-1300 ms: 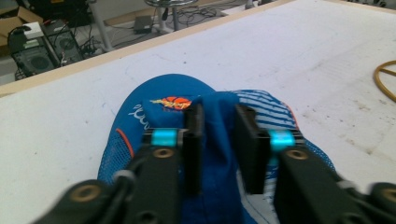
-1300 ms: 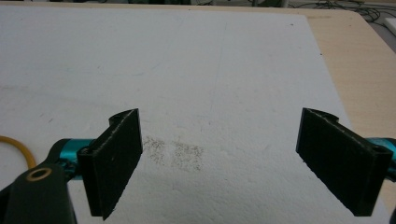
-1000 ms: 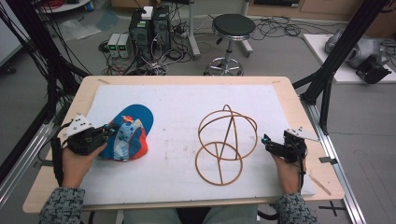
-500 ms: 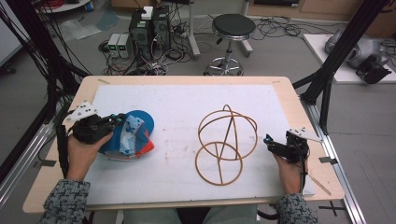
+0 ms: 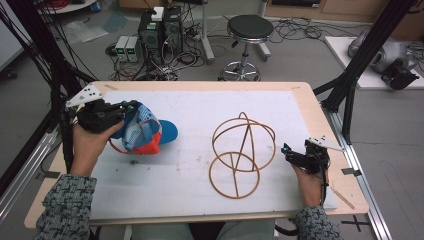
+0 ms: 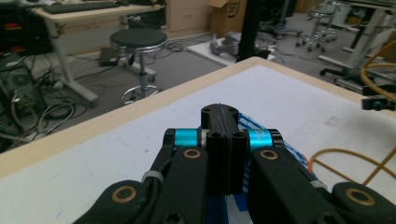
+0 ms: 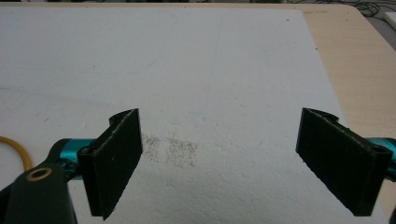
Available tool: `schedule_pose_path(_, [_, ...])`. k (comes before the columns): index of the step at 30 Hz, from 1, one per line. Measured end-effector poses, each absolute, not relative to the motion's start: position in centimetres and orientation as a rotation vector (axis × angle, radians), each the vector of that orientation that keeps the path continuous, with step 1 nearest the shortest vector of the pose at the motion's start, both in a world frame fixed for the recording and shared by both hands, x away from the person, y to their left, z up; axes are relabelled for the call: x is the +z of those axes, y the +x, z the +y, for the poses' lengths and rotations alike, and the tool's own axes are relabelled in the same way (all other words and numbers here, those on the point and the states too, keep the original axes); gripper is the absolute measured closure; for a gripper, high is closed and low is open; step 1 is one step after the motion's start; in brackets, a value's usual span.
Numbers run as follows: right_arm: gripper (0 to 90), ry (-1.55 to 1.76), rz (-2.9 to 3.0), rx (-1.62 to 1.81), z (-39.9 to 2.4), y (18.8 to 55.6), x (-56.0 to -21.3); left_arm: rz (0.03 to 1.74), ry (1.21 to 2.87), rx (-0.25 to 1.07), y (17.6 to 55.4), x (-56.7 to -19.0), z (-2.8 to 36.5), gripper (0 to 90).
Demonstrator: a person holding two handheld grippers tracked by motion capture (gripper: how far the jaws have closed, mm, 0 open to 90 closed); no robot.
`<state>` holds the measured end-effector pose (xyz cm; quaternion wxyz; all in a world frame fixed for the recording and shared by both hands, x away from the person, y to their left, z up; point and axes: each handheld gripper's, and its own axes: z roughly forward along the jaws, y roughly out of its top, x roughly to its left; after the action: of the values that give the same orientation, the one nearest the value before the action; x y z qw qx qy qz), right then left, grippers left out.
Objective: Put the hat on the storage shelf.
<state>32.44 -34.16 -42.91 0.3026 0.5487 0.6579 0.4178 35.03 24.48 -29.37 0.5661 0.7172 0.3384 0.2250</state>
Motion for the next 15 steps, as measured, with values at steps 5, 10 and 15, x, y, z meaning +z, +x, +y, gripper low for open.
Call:
schedule_pose_path(5, [13.6, 1.458, 1.742, 1.113, -34.1, 32.4, -42.9, 0.774, 1.699, 0.531, 36.0, -27.9, 24.0, 89.7])
schedule_pose_path(10, [13.6, 1.452, 1.751, 1.112, -34.1, 32.4, -42.9, 0.738, 1.698, 0.541, 36.7, -26.2, 23.1, 89.7])
schedule_pose_path(15, [13.6, 1.45, 1.751, 1.115, -34.0, 32.5, -42.9, 0.689, 1.717, 0.551, 37.2, -24.2, 21.6, 89.7])
